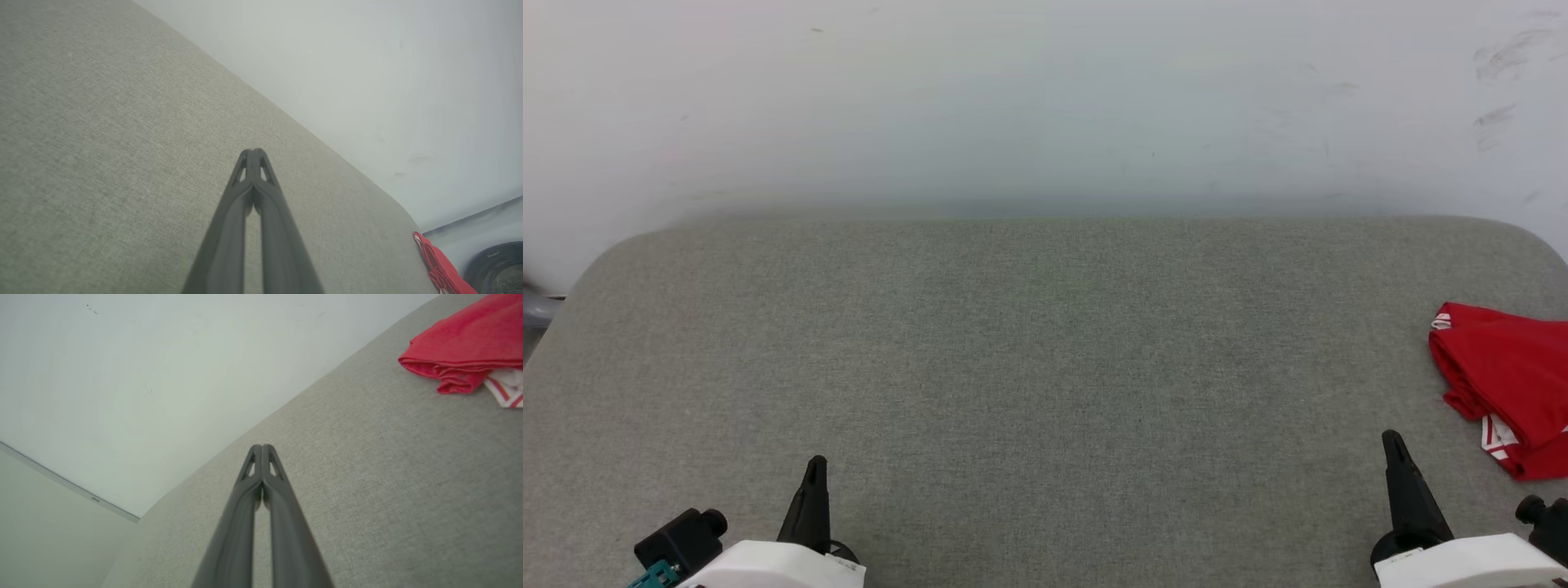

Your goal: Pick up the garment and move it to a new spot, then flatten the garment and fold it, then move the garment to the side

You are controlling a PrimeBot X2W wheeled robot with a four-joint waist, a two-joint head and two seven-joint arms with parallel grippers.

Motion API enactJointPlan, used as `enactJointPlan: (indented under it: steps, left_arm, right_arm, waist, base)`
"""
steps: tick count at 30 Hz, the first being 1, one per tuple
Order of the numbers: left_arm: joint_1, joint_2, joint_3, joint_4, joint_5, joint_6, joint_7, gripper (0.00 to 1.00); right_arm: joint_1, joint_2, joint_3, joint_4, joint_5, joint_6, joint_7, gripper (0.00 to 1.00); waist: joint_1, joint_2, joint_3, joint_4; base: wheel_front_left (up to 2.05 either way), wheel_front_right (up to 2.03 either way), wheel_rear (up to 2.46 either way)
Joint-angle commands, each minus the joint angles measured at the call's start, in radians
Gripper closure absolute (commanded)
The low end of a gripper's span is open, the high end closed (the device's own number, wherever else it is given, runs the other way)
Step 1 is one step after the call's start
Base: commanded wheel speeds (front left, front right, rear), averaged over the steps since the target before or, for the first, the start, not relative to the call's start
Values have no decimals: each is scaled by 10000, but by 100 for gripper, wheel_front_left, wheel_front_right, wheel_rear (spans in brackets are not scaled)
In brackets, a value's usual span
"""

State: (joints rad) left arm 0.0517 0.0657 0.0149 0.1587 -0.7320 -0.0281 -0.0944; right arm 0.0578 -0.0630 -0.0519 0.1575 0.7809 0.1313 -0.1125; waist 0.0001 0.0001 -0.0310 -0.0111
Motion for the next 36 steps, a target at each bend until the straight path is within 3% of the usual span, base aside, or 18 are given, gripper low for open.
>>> enactJointPlan:
  steps: [1,36]
  left_arm:
    - [-249,21,89,-63,-308,-86,66,100]
    - [-970,-65,552,408,-4575,-572,1097,100]
  right_arm:
    - [-306,-91,-22,-77,332,-2,80,100]
    - [-1018,-92,-194,395,4455,-4,1077,100]
  waist:
    - [-1,-1,4,2]
    - [-1,-1,142,46]
  base:
    - [0,0,0]
    - [0,0,0]
